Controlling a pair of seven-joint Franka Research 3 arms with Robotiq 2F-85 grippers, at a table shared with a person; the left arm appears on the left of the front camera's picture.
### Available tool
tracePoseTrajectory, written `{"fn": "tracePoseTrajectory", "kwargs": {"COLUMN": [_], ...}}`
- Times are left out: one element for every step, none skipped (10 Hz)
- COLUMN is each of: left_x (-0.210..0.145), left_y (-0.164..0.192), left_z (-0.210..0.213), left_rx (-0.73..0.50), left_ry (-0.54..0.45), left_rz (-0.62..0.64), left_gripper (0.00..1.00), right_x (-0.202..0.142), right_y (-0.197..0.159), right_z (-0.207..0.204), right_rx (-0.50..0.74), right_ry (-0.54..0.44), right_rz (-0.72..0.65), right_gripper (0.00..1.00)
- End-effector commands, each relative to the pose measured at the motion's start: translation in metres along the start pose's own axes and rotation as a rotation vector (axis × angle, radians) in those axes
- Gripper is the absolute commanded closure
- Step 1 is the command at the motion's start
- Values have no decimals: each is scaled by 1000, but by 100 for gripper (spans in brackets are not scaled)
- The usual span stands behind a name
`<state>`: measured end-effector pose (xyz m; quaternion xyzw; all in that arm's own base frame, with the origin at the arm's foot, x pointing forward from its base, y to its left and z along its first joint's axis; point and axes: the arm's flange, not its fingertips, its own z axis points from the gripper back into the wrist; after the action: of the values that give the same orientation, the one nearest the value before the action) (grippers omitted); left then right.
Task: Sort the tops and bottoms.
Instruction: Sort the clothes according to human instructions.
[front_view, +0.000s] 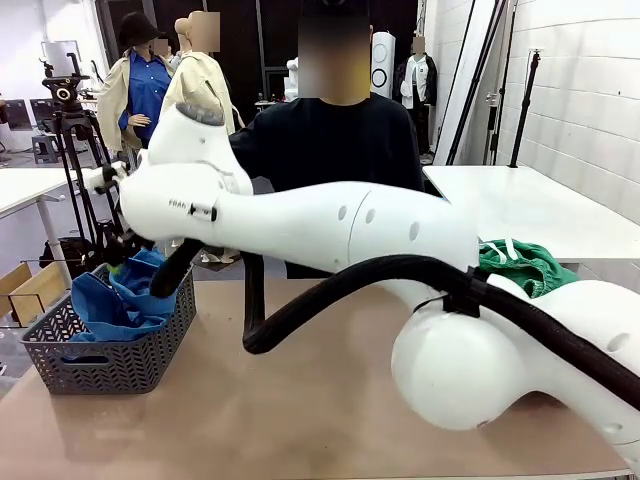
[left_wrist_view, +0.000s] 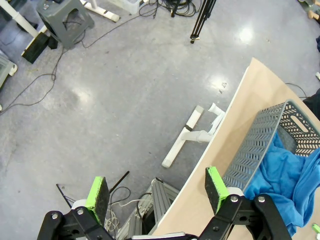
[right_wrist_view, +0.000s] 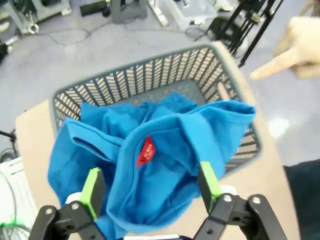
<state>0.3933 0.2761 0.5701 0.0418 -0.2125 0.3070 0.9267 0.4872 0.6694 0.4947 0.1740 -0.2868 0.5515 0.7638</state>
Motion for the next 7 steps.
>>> {"fn": "tracePoseTrajectory", "kwargs": {"left_x": [0,0,0,0,0,0,0], "left_y": [2,2,2,2,2,2,2], "left_z": [0,0,0,0,0,0,0], "left_rx": [9,9,9,9,9,9,9], "left_ry": [-1,-1,-1,-1,-1,-1,-1], "left_rz": [-9,-9,-9,-9,-9,-9,-9], "left_gripper": [0,0,0,0,0,0,0], "right_x": [61,49,24,-4,-37,-72,-111], "right_y": [-36,-46,-60,-78,-89,-92,-85], "right_z": [6,42,97,152,203,248,292], "right_rx": [17,-23,-54,-136,-246,-322,-385], "right_ry": [-8,-5,54,95,143,212,300], "right_rz": [28,30,106,70,28,6,-37], "right_gripper": [0,0,0,0,0,0,0]}}
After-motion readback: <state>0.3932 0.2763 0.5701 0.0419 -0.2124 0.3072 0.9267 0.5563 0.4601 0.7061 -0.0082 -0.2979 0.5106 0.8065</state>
